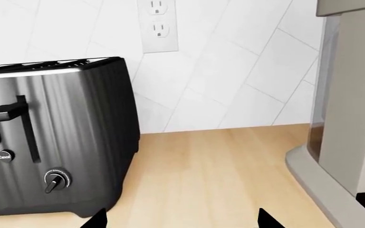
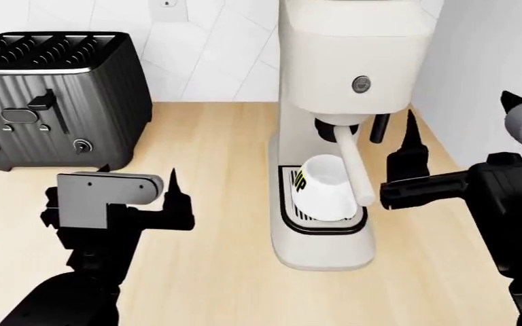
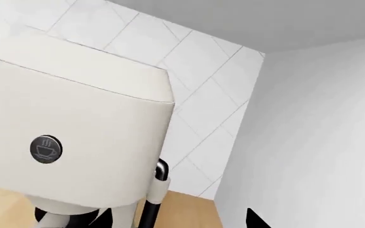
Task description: Press the button on the coffee machine to serve coffee.
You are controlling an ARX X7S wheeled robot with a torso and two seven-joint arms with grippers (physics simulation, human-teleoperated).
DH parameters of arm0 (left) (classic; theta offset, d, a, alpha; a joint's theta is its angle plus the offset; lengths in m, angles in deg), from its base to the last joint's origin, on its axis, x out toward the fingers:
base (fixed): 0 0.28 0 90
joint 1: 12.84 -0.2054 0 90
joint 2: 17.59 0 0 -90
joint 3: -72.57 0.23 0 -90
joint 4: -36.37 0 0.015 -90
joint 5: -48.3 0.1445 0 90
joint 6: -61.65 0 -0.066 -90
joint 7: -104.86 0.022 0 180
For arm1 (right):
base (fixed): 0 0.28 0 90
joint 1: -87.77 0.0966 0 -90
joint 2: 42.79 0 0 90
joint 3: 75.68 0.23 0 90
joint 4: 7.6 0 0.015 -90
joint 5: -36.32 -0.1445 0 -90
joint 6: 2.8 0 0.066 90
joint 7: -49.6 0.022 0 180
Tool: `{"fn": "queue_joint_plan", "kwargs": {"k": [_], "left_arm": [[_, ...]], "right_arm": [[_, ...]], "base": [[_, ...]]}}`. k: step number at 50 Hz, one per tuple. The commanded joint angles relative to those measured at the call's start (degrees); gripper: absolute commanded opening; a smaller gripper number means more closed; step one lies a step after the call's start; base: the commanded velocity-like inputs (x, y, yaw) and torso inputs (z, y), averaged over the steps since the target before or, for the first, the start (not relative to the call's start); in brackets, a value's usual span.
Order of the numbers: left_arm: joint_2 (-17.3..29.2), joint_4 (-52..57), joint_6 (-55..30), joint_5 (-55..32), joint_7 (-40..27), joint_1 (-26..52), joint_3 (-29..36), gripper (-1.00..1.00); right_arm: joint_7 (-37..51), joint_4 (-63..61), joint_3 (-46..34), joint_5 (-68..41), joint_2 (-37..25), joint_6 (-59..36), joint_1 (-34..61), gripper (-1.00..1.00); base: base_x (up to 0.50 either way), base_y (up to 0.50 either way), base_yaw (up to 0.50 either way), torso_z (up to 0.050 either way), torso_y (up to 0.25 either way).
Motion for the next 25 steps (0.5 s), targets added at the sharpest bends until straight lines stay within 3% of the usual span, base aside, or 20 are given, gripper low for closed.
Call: {"fn": "queue_joint_plan", "kwargs": {"k": [1,11,25], "left_arm": [[0.24,0.07,0.29,-0.16,1.04,-0.59,-1.05,1.0],[-0.27,-0.34,0.28,0.21,0.07,-0.01,0.19,1.0],[0.38,0.0,0.23,-0.62,0.1,-0.36,-0.82,1.0]], "right_arm": [[13.84,-1.91,-7.17,-20.58,-7.52,8.46,10.78,1.0],[14.46,-3.74,-14.32,-24.19,-12.26,16.84,19.48,1.0],[7.55,-0.15,-17.54,-19.82,-6.94,18.55,16.87,1.0]], "base": [[0.0,0.0,0.0,0.0,0.0],[0.0,0.0,0.0,0.0,0.0],[0.0,0.0,0.0,0.0,0.0]]}}
